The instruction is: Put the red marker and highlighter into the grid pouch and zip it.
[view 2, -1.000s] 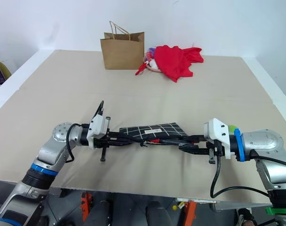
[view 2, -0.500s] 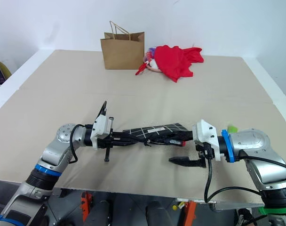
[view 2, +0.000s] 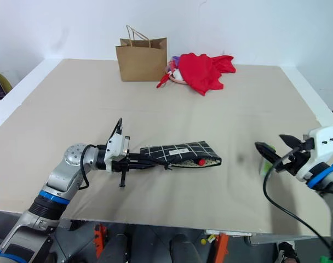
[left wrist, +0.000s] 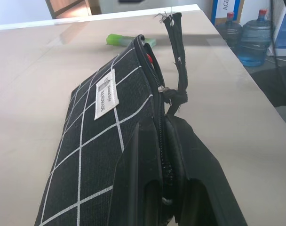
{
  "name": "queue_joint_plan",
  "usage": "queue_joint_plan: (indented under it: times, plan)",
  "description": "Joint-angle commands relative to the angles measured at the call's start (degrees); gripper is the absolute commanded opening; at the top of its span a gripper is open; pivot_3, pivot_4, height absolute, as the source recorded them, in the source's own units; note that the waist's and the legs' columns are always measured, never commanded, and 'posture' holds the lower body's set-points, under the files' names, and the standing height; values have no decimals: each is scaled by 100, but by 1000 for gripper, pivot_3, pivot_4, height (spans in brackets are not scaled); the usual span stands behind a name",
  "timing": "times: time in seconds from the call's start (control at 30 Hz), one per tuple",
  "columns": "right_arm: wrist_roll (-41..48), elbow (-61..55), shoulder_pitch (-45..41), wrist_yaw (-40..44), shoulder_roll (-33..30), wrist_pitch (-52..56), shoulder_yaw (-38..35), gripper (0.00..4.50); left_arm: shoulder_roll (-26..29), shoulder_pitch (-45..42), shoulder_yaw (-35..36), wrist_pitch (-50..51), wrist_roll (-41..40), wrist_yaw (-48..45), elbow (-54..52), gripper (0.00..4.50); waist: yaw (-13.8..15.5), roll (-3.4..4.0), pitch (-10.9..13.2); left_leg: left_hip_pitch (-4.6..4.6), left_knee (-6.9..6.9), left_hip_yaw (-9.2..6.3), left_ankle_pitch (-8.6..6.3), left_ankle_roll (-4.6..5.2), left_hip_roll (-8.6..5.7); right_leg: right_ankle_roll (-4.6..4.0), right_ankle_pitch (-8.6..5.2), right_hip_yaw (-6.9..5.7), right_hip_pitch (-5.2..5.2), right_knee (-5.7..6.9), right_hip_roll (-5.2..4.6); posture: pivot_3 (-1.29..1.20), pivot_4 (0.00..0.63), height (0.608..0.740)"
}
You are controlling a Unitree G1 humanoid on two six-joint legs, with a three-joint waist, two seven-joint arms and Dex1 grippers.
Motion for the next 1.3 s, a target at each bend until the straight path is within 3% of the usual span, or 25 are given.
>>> queue_joint_plan:
  times: [0.03,0.23,0.4,0.5,0.53,0.6,0.63,0.73,0.87,0.97,1.03,1.2,1.3]
  plan:
    - [-256,-828,220,-1108,499,319,-95,4448,36,-87,90,-106,-18,-38,-64,0,4,0,0,0,1,-2,0,0,0,-1,-1,0,0,0,1,0,150,739]
    - [-293,-1014,572,-2240,1532,1190,103,4448,27,-77,66,-103,-4,-26,-87,0,4,-3,-2,-1,-2,-7,0,0,-2,-5,-4,-4,0,0,-2,0,150,739]
    - [-290,-803,477,-2516,1764,1495,93,4448,25,-77,60,-104,10,-12,-94,0,1,-5,-5,0,-1,-4,0,0,-2,-6,-3,-2,2,0,-4,0,150,739]
    - [-330,-619,334,-2682,1780,1593,101,3019,13,-75,57,-106,12,-2,-100,0,2,-21,-11,0,3,-5,1,-1,-2,-26,-14,-2,6,-1,-4,0,150,739]
    - [-342,-574,295,-2711,1766,1609,109,2875,9,-75,57,-109,13,3,-99,0,2,-25,-13,1,3,-5,2,-1,-2,-27,-13,-2,6,-1,-3,0,150,739]
    - [-358,-538,265,-2693,1713,1638,157,1944,3,-76,56,-115,19,14,-98,0,-10,-34,-19,3,3,-5,2,0,-2,-28,-12,-2,7,-1,-3,0,150,739]
    - [-374,-536,270,-2682,1678,1651,188,1173,-2,-77,57,-116,20,21,-96,0,-10,-34,-19,4,3,-5,2,0,-2,-29,-12,-2,8,-1,-3,0,150,739]
    - [-474,-539,307,-2502,1465,1540,360,1070,-4,-83,57,-125,34,31,-91,0,-13,-35,-19,5,2,-5,2,0,-2,-29,-12,-2,8,0,-2,0,150,739]
    - [-429,-817,76,-644,556,8,952,1070,18,-105,75,-121,43,14,-81,0,-39,-34,-15,8,1,2,3,1,-2,-29,-11,6,7,-1,-3,0,150,739]
    - [-103,-727,-292,765,-31,-852,982,1070,26,-122,73,-122,46,-15,-68,0,-65,17,13,8,0,13,4,3,-3,-20,-7,17,1,-1,-4,0,150,739]
    - [143,-572,-466,1738,-440,-1266,999,1070,35,-127,64,-121,40,-51,-63,0,-44,7,17,7,-1,12,4,3,-5,3,2,17,3,0,-3,0,150,739]
    - [933,-517,-563,3880,-1616,-1053,1208,1070,33,-178,69,-141,42,-122,2,0,19,-2,21,-4,-9,2,-1,5,-5,5,-11,4,6,-10,-4,0,150,739]
    - [761,-536,-270,4586,-2083,-1144,1582,1070,17,-204,77,-162,49,-129,37,0,31,-12,22,-5,-12,-2,-7,12,-18,-2,-17,-2,6,-11,-18,0,150,739]
